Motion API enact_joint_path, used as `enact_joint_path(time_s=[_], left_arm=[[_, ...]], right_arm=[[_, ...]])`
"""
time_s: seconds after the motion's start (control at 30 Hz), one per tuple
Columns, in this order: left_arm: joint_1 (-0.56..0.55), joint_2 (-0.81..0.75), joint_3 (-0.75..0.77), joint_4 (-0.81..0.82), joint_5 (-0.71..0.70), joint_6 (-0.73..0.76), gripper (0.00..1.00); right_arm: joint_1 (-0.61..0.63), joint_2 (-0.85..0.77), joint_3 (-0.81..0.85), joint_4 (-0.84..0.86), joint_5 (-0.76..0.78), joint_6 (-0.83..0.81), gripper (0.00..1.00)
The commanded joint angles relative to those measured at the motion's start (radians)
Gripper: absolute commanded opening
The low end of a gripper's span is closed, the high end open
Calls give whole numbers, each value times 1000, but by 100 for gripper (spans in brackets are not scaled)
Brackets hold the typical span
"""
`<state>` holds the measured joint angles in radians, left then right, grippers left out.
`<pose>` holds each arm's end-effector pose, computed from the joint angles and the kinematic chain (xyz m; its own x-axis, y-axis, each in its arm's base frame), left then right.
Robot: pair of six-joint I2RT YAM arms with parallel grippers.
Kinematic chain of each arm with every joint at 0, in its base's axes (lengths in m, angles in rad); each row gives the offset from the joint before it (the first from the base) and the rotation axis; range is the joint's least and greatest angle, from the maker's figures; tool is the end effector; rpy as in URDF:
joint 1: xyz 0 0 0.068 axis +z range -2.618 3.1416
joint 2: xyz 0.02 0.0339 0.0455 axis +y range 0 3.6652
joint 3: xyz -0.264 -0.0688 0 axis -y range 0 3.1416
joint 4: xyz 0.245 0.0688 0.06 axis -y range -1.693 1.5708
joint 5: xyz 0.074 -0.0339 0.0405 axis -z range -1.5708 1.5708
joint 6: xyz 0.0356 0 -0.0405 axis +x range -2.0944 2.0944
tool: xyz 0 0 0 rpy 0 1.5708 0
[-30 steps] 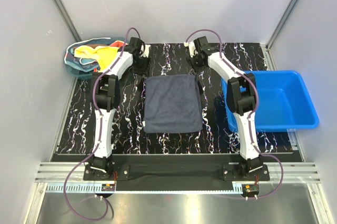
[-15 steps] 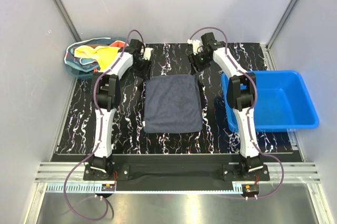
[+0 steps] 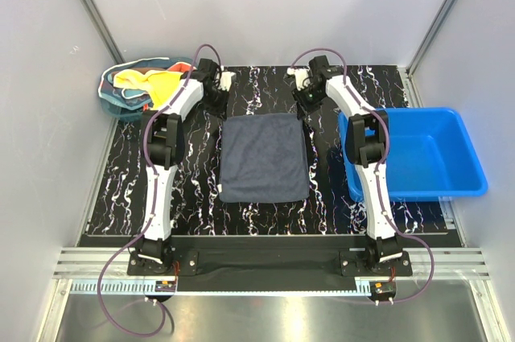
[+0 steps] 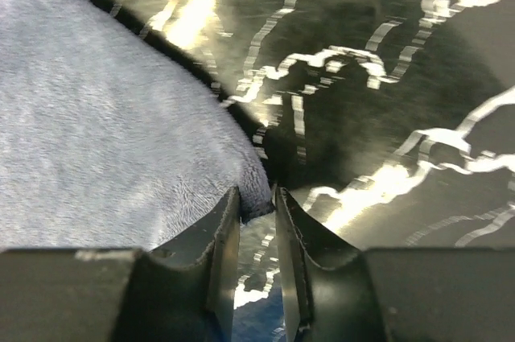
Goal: Fold and stack the towels
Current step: Fold the towel
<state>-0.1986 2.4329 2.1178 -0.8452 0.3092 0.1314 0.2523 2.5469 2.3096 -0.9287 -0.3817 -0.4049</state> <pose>0.5028 -0.1122 0.1675 -0.8509 0.2986 -0.4322 0.4221 0.8783 -0.2243 0.5129 0.1459 0.1637 -0.6709 -0.5505 -0.4969 -0.6941 0.7019 0.1596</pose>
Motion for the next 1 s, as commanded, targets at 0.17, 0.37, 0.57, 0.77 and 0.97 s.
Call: enact_joint_path(time_s=[0.17,0.37,0.57,0.77,0.97], left_arm=[[7,22,87,24,5,-2,5],[7,15,90,41,10,-1,26],[7,20,90,38,7,25,33],[10,20,87,31,21,53,35],[8,37,116,26,54,56,32]], right_arm=[[-39,-28,34,59,38,-26,32],[-39,-22,56,37,24,-37,38],[-39,-37,65,14,-75,-64,51],[-41,9,99,5,-95,-71,43],[-41,27,109,14,-66,-69,43]])
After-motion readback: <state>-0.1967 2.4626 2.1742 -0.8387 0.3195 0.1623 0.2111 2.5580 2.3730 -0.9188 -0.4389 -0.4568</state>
